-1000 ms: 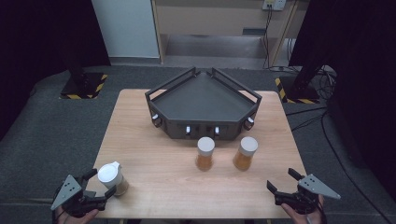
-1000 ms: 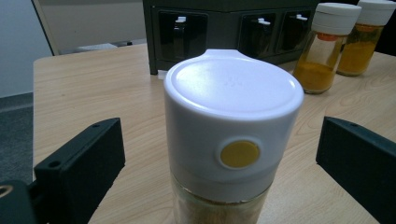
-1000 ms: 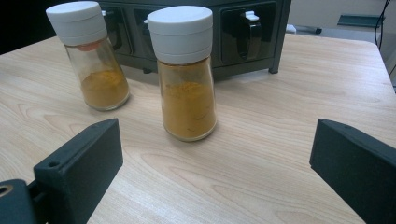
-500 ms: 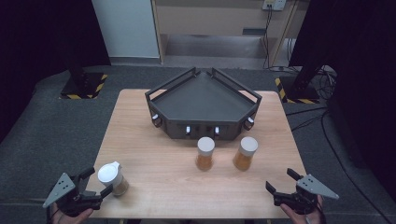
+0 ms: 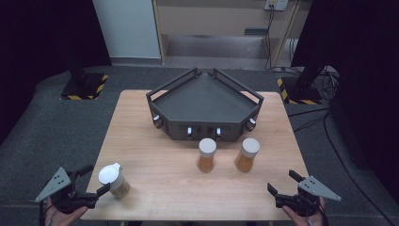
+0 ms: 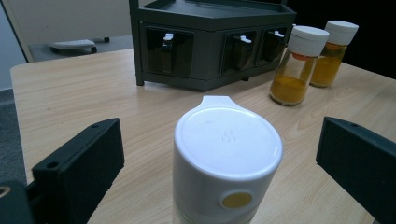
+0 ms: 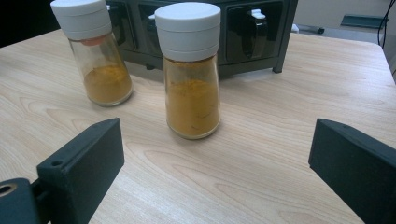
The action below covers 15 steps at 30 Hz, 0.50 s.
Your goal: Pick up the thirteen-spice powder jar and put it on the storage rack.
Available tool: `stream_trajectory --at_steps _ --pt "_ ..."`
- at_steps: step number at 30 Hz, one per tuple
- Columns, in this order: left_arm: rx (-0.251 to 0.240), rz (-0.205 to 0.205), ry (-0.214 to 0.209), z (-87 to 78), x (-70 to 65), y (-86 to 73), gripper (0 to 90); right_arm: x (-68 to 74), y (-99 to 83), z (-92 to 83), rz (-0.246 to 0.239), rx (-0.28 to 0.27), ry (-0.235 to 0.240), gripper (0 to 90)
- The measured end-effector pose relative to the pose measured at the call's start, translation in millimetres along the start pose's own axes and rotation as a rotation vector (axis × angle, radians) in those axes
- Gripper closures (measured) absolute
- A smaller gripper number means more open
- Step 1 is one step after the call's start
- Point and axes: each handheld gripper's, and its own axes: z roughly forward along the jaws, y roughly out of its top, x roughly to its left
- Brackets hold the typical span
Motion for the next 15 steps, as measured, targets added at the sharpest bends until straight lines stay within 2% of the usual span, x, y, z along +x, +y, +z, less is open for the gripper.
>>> stream_trajectory --at_steps 4,5,8,15 --pt "0.02 0.002 -0.014 2.6 3.2 6.7 0.3 0.0 0.2 -0.1 0.0 0.001 0.002 3.5" --pt "0.042 0.01 -0.026 5.2 5.1 11.3 0.4 -0.1 0.1 0.0 0.0 0.001 0.002 3.6" --pt "0.065 0.019 -0.038 9.4 6.4 15.6 0.9 -0.6 -0.1 0.0 0.003 0.001 0.001 3.6" --pt "0.097 0.038 -0.052 18.7 6.4 21.2 2.2 -0.2 0.2 -0.1 0.001 0.002 0.002 3.8"
